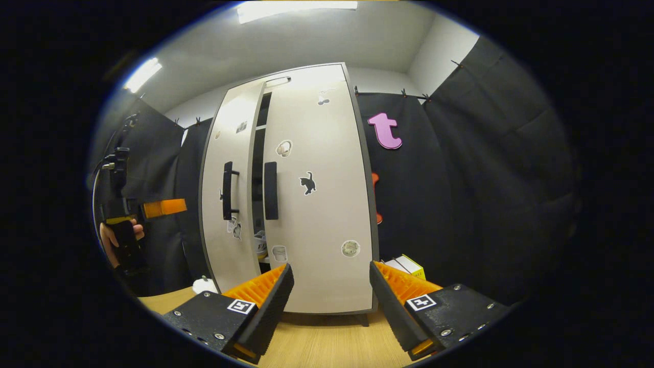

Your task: Grab one shoe with the right hand and put it into the shoe cabinet, grab the other shoe with the left hand and put it into the shoe cabinet; then close the right door with the right hand and the left door with the left hand.

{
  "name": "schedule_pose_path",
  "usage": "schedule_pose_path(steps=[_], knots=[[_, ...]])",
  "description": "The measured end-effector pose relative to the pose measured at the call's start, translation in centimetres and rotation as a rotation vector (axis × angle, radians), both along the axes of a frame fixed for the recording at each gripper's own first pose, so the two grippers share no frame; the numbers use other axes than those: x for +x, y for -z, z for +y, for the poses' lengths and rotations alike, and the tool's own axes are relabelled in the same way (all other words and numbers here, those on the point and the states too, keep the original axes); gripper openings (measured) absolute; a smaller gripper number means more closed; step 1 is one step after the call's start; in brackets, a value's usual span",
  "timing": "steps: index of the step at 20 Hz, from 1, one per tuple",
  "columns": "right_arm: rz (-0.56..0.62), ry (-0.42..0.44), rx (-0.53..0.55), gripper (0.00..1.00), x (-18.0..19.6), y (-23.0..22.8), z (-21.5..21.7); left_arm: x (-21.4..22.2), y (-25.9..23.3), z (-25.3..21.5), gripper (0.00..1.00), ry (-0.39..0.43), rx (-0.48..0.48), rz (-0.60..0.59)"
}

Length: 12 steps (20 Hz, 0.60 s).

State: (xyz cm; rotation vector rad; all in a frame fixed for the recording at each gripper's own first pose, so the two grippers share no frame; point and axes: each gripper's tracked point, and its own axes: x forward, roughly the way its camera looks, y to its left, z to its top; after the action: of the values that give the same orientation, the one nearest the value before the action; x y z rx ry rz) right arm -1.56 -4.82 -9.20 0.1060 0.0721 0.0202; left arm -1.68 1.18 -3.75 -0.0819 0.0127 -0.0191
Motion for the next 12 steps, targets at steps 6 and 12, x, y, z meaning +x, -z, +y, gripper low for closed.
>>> schedule_pose_path(steps=[6, 12], knots=[[0.004, -0.027, -0.013, 0.92, 0.6, 0.4, 1.4, -4.5, 3.4, 0.5, 0.96, -0.013, -0.031, 0.031], [0.033, -0.037, 0.007, 0.92, 0.2, 1.8, 3.1, -7.9, 7.4, -0.3, 1.0, -0.038, -0.02, 0.069]])
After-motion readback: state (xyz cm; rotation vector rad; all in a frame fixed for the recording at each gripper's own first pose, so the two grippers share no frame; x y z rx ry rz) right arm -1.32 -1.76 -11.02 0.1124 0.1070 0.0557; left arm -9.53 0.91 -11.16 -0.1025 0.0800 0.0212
